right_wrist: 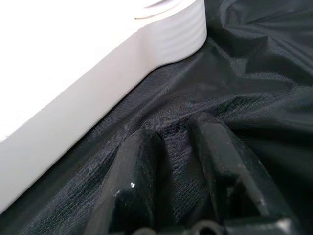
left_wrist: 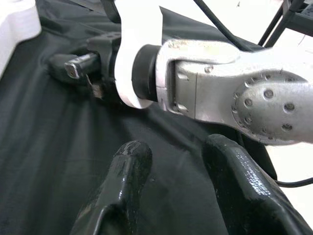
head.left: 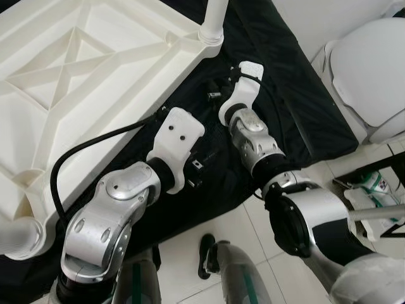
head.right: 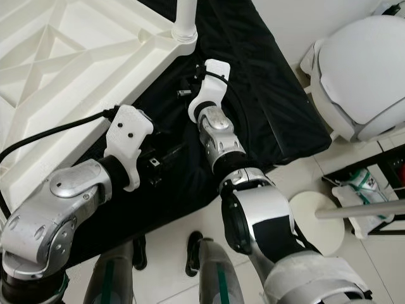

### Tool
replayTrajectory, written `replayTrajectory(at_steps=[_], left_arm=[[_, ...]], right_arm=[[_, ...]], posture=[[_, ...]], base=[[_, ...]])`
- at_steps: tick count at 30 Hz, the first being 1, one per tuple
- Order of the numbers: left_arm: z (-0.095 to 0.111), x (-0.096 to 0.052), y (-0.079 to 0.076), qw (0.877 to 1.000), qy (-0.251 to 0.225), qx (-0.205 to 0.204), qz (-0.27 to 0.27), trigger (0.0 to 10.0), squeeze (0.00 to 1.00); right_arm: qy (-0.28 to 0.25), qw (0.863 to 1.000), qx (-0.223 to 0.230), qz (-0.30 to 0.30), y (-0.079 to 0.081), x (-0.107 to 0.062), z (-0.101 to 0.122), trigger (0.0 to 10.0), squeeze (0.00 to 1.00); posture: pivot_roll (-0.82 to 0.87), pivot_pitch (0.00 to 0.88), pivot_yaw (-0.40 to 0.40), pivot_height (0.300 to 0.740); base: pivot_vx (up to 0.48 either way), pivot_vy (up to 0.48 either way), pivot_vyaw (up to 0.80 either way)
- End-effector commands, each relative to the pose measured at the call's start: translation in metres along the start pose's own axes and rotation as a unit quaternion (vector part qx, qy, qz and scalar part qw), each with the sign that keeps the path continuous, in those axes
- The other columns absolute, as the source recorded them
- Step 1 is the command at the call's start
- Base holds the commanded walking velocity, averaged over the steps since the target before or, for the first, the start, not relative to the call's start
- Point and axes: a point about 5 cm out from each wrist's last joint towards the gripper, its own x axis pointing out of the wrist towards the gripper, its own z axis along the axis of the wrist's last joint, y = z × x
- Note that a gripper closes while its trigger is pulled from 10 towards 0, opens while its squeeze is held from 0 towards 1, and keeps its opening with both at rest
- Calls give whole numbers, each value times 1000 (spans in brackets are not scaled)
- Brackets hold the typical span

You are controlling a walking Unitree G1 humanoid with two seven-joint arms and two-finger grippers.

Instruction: Building children table

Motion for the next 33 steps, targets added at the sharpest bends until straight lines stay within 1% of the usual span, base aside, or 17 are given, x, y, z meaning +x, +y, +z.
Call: replayTrajectory(at_steps=[1, 4, 5, 7, 12, 17, 20, 23, 24, 25, 27, 28, 30, 31, 32, 33], left_arm=[[3, -2, -4, 1000, -2, 2, -7, 10000, 0], [5, -3, -2, 1000, -3, 2, 5, 10000, 0], [5, -3, -2, 1000, -3, 2, 5, 10000, 0], [5, -4, -1, 1000, 1, 0, 13, 10000, 0], [5, -4, 1, 1000, 3, -2, 20, 10000, 0], [7, -4, 4, 1000, 2, -4, 29, 10000, 0], [7, -4, 5, 999, 2, -5, 31, 10000, 0], [7, -4, 5, 999, 2, -6, 35, 10000, 0], [8, -5, 5, 999, 2, -6, 37, 10000, 0], [8, -5, 5, 999, 2, -6, 37, 10000, 0], [8, -5, 6, 999, 1, -6, 40, 10000, 0], [8, -5, 6, 999, 1, -6, 40, 10000, 0], [8, -6, 6, 999, 1, -8, 44, 10000, 0], [8, -6, 6, 999, 1, -8, 44, 10000, 0], [8, -6, 6, 999, 2, -9, 45, 10000, 0], [8, -6, 6, 999, 2, -9, 45, 10000, 0]], right_arm=[[35, 999, 15, 19, 9, -1, -14, 10000, 0], [21, 998, 18, 48, 25, 5, -3, 10000, 0], [21, 998, 18, 48, 25, 5, -3, 10000, 0], [7, 998, 22, 56, 31, 7, 4, 10000, 0], [2, 998, 26, 59, 34, 8, 6, 10000, 0], [7, 997, 3, 73, 41, 8, 3, 10000, 0], [7, 997, -1, 81, 45, 8, 4, 10000, 0], [8, 994, -3, 109, 59, 9, 6, 10000, 0], [7, 992, -9, 127, 67, 9, 7, 10000, 0], [7, 992, -9, 127, 67, 9, 7, 10000, 0], [7, 989, -16, 145, 76, 9, 7, 10000, 0], [7, 989, -16, 145, 76, 9, 7, 10000, 0], [0, 983, -20, 182, 94, 9, 11, 10000, 0], [0, 983, -20, 182, 94, 9, 11, 10000, 0], [-3, 980, -20, 196, 102, 8, 13, 10000, 0], [-3, 980, -20, 196, 102, 8, 13, 10000, 0]], posture=[[210, 345, -102, 740], [222, 335, -112, 740], [222, 335, -112, 740], [222, 325, -118, 740], [219, 319, -123, 740], [225, 316, -129, 740], [228, 314, -131, 740], [233, 311, -134, 740], [238, 310, -137, 740], [238, 310, -137, 740], [238, 310, -137, 740], [238, 310, -137, 740], [254, 306, -143, 740], [254, 306, -143, 740], [254, 306, -143, 740], [254, 306, -143, 740]], base=[[0, 0, 0], [0, 0, 0], [0, 0, 0], [0, 0, 0], [0, 0, 0], [0, 0, 0], [0, 0, 0], [0, 0, 0], [0, 0, 0], [0, 0, 0], [0, 0, 0], [0, 0, 0], [0, 0, 0], [0, 0, 0], [0, 0, 0], [0, 0, 0]])
